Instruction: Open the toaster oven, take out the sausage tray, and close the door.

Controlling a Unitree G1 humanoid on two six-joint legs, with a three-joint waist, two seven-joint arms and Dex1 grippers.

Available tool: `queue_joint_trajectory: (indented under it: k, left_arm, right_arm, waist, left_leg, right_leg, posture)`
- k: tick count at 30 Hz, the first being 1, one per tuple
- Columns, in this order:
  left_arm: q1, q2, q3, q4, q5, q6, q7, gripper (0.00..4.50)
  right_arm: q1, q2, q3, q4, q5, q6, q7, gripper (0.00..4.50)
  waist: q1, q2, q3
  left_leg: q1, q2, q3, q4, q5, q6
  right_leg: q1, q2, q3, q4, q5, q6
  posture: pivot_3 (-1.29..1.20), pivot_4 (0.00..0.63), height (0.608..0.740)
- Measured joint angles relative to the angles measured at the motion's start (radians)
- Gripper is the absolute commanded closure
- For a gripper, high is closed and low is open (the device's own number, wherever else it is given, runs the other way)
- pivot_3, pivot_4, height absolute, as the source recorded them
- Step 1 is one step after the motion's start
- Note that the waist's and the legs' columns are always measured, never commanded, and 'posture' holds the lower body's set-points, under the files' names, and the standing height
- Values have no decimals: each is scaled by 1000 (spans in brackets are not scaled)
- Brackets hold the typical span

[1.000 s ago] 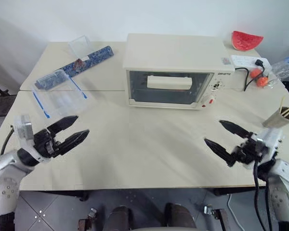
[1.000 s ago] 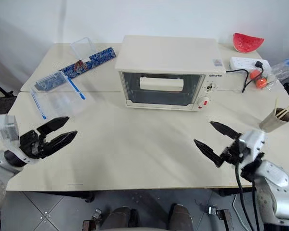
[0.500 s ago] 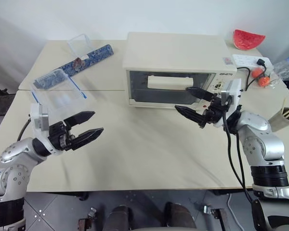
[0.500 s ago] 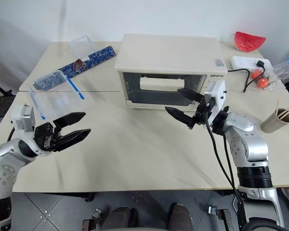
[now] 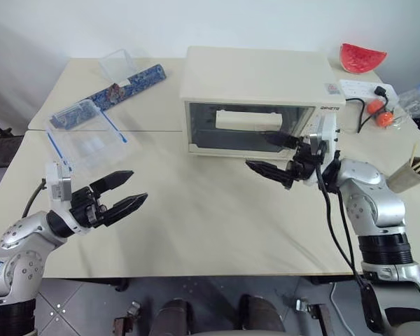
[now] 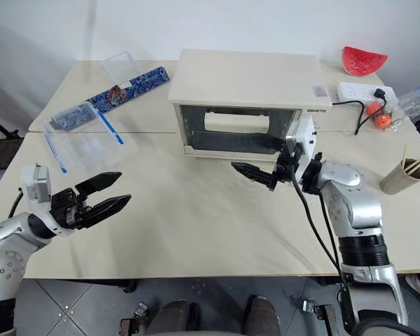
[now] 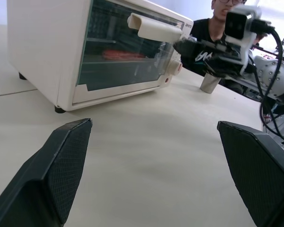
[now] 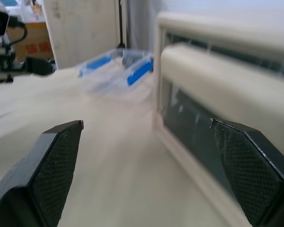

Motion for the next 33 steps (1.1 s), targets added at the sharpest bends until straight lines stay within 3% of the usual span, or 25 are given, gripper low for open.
queue_joint_trajectory:
  k: [6, 14, 20, 26, 31, 33]
  left_arm:
    - [1, 0, 3, 1, 1, -3, -3, 8]
    - [-13, 0, 3, 40, 14, -13, -23, 8]
    - [-16, 0, 3, 41, 24, -22, -29, 8]
    - [-26, -3, 1, 43, 32, -25, -28, 8]
    - [-121, 7, -17, 58, 32, -10, -23, 8]
    - [-168, 12, -20, 78, 23, 15, -18, 394]
  right_arm:
    - [27, -22, -10, 50, -34, -21, -8, 0]
    - [-118, 34, -36, 215, -93, -151, -25, 0]
    - [-145, 61, -30, 248, -115, -192, 15, 0]
    - [-60, 47, 7, 181, -132, -251, 122, 0]
    - [58, 4, 22, 103, -174, -318, 166, 0]
    - [106, 0, 39, 86, -193, -351, 175, 0]
  waist:
    - [-3, 0, 0]
    - [-6, 0, 0]
    - [-5, 0, 0]
    - [-20, 0, 0]
    - [-21, 0, 0]
    - [-21, 0, 0]
  left_leg:
    - [1, 0, 1, 1, 0, 0]
    - [1, 0, 2, 0, 0, 0]
    - [0, 0, 1, 0, 0, 0]
    - [1, 1, 1, -2, 0, -1]
    - [1, 1, 1, -1, 0, 0]
    - [1, 1, 1, -1, 0, 0]
  right_leg:
    - [0, 0, 0, 0, 0, 0]
    - [0, 0, 1, 0, 0, 0]
    - [0, 0, 0, 0, 0, 0]
    - [-1, 1, 0, 0, 0, 0]
    - [0, 1, 0, 0, 0, 0]
    - [0, 1, 0, 0, 0, 0]
  posture:
    - [0, 150, 740]
    - [0, 150, 740]
    - [0, 150, 740]
    - [0, 150, 740]
    - [0, 150, 740]
    - [0, 150, 740]
